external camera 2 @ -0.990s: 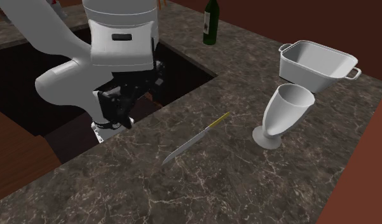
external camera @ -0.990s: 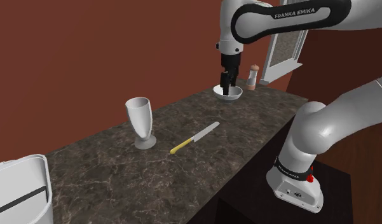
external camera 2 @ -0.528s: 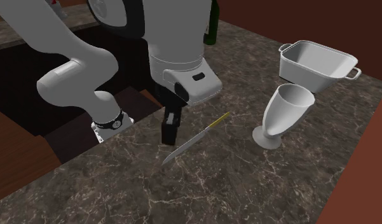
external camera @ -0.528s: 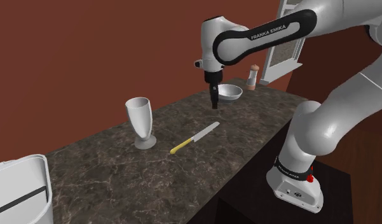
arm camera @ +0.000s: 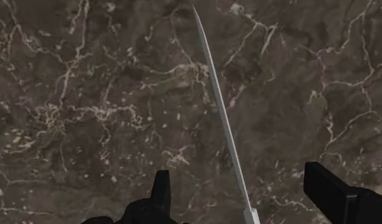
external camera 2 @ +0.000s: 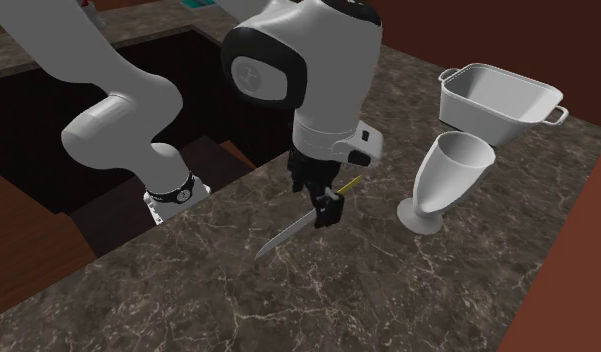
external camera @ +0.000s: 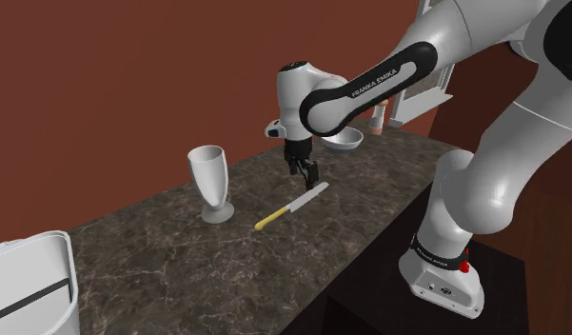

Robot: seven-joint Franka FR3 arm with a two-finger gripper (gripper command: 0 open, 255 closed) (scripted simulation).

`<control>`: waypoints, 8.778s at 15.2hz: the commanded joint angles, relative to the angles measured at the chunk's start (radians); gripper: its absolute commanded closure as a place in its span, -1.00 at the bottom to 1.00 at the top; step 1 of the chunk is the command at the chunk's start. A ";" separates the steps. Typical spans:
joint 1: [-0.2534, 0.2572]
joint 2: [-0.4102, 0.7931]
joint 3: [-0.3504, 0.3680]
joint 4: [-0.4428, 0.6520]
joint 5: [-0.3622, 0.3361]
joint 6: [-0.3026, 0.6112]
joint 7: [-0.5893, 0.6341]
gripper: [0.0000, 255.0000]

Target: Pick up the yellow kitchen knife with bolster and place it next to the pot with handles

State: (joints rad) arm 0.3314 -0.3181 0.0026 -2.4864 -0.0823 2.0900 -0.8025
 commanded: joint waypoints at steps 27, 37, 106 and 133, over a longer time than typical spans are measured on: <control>0.051 0.119 0.010 -0.082 -0.009 0.203 -0.146 1.00; 0.054 0.037 0.010 -0.027 0.001 0.066 -0.159 1.00; 0.586 1.012 0.379 1.651 -0.155 -0.698 0.594 1.00; 0.511 0.964 0.381 1.193 -0.149 -0.298 0.625 1.00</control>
State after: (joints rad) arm 0.8437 0.6393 0.3858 -1.2770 -0.2298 1.7803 -0.1793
